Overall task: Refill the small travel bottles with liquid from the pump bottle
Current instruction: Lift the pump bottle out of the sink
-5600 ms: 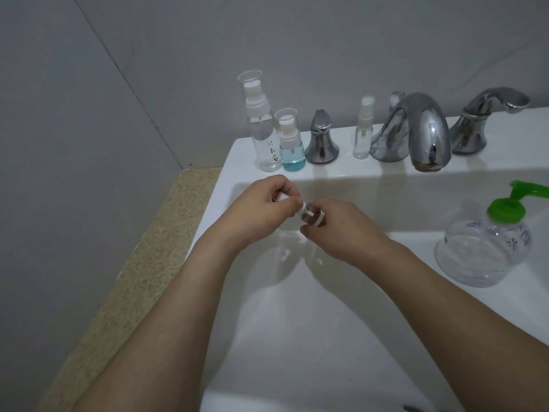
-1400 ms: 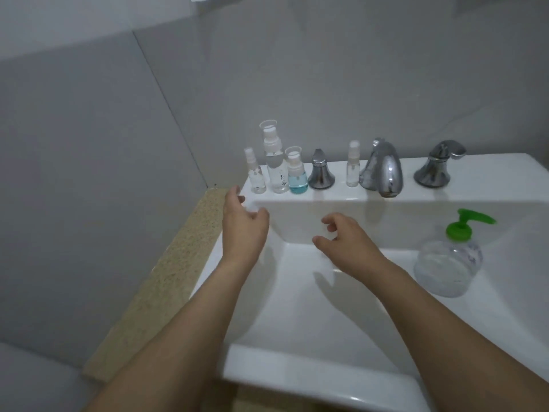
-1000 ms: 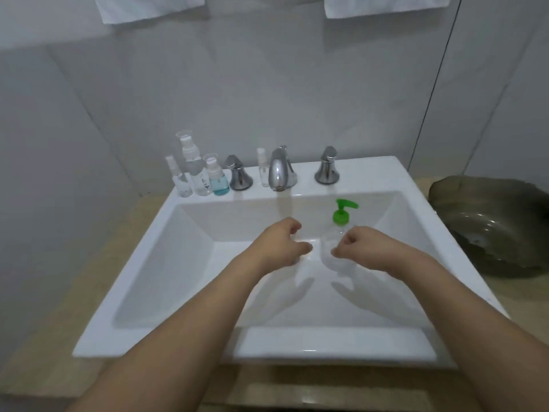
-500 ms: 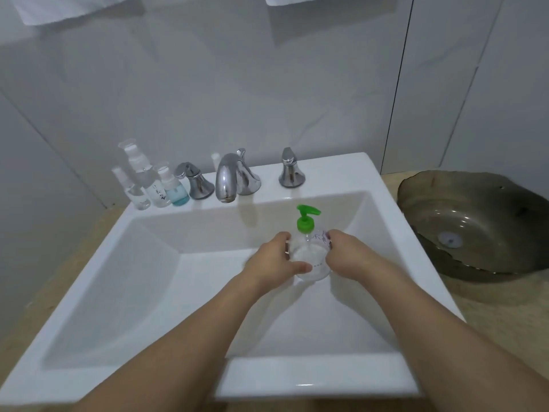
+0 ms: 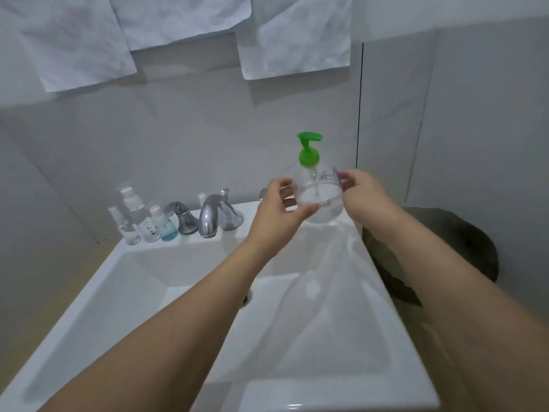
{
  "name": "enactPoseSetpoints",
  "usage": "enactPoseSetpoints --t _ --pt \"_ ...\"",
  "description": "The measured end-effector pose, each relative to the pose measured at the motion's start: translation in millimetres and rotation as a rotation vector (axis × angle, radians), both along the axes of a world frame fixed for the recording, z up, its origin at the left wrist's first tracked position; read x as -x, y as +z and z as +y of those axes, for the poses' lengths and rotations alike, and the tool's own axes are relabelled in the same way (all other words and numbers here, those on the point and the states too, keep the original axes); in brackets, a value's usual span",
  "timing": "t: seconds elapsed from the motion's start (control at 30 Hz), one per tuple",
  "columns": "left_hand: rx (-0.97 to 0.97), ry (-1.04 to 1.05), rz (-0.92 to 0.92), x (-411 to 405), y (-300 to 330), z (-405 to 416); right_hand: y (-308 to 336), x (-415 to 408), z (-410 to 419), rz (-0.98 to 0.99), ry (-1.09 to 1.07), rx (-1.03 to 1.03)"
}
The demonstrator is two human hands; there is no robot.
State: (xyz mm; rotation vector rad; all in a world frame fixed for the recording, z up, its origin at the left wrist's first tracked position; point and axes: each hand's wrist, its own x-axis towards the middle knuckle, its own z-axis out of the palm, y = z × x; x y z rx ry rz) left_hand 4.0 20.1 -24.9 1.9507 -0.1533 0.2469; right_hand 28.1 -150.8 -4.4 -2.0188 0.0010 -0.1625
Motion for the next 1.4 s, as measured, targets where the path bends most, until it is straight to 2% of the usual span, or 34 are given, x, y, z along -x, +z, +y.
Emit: enactPoseSetpoints --t 0.1,0.23,0.43,0.6,0.87,1.1,1.23,1.4 --pt "0.023 -0.015 -0.002 -25.4 0.1 -10.0 -6.3 -22.3 -9.9 0.059 -0.044 -0.145" --pt "0.01 -0.052 0.069 -48.9 -21.0 -17.7 -30.9 -34.1 -9.1 0.167 -0.054 -0.207" --pt "0.036 -0.047 0.123 -80.9 -39.3 -23.2 -46.5 -66.6 -3.2 0.184 -0.067 -0.181" --pt "0.029 -0.027 0.181 -82.4 -51.1 -22.6 -40.7 -57.4 1.5 0.17 -0.083 -0.155" --pt "-0.162 0.035 0.226 -9.2 -36.3 -1.9 -25.7 6.9 19.2 0.084 -0.146 -0.052" --pt "-0.346 -0.002 0.186 54.4 16.1 60.6 19.9 56.6 71.2 -0.015 -0.044 0.033" --pt "-0.433 0.04 0.112 83.9 50.8 110.7 56.3 70.7 122.1 -0.146 0.038 0.097" --pt "-0.448 0.163 0.022 101.2 73.9 179.8 84.3 71.4 185.0 -0.223 0.183 0.214"
